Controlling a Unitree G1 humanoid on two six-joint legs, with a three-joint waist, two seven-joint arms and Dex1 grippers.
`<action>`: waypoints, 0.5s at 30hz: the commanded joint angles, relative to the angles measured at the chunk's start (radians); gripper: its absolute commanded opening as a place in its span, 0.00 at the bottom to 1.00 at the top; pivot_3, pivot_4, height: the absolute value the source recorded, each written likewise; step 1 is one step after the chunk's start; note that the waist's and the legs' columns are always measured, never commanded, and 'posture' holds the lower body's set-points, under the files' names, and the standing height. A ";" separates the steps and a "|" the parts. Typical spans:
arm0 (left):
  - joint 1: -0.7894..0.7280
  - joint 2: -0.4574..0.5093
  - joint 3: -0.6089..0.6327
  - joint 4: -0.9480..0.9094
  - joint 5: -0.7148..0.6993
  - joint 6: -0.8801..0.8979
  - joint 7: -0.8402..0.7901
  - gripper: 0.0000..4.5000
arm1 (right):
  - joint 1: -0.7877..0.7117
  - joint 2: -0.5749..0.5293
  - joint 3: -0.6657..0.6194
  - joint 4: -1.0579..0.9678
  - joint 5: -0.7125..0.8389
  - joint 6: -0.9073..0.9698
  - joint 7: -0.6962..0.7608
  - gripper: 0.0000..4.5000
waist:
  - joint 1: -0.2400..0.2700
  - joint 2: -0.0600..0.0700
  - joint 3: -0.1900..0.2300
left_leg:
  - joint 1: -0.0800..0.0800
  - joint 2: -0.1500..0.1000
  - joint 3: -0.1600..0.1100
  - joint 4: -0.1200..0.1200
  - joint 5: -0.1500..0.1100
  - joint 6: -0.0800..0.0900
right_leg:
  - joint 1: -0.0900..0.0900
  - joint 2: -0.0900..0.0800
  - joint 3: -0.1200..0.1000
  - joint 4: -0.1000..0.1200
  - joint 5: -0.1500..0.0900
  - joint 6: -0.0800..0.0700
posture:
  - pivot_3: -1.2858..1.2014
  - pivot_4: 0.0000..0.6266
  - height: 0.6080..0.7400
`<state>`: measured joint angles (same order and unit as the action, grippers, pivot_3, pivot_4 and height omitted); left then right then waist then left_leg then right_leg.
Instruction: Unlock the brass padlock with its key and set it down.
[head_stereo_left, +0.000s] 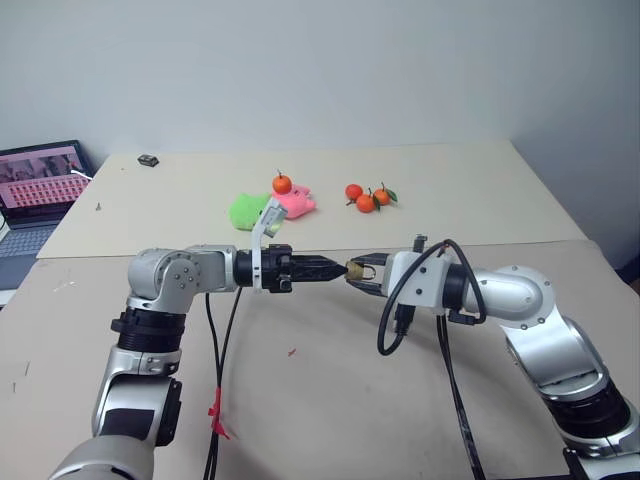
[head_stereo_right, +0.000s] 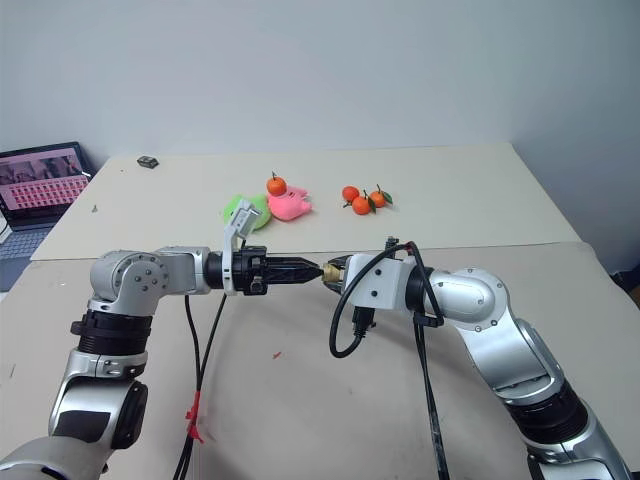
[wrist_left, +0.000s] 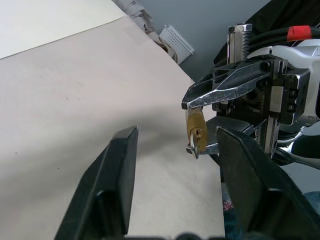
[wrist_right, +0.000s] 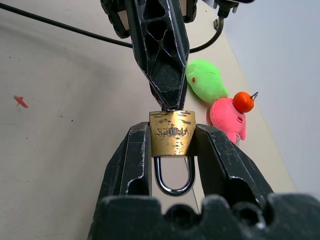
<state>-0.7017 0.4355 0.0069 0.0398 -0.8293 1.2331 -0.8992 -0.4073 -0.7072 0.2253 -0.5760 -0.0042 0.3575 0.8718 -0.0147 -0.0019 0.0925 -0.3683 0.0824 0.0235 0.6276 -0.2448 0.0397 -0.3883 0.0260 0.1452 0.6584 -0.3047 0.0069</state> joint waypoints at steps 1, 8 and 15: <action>-0.016 0.000 0.025 -0.008 -0.028 0.010 -0.003 0.37 | -0.014 -0.004 -0.028 -0.041 0.009 -0.003 -0.007 0.20 | 0.000 0.000 0.000 | 0.000 0.000 0.000 0.000 0.000 0.000 | 0.000 0.000 0.000 0.000 0.000 0.000 | 0.52 0.24 0.39; -0.012 0.005 0.027 -0.010 -0.048 0.017 -0.001 0.00 | -0.012 -0.007 -0.030 -0.042 0.012 -0.003 -0.007 0.20 | 0.000 0.000 0.000 | 0.000 0.000 0.000 0.000 0.000 0.000 | 0.000 0.000 0.000 0.000 0.000 0.000 | 0.52 0.24 0.39; -0.002 0.016 0.017 -0.028 -0.053 0.022 -0.013 0.00 | -0.019 -0.008 -0.029 -0.037 0.014 -0.003 -0.006 0.20 | 0.000 0.000 0.000 | 0.000 0.000 0.000 0.000 0.000 0.000 | 0.000 0.000 0.000 0.000 0.000 0.000 | 0.52 0.24 0.39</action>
<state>-0.7012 0.4366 0.0167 0.0369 -0.8725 1.2498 -0.9111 -0.4063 -0.7161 0.2236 -0.5763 0.0005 0.3614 0.8714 -0.0147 -0.0020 0.0926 -0.3683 0.0824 0.0234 0.6276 -0.2448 0.0396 -0.3883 0.0260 0.1452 0.6584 -0.3047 0.0069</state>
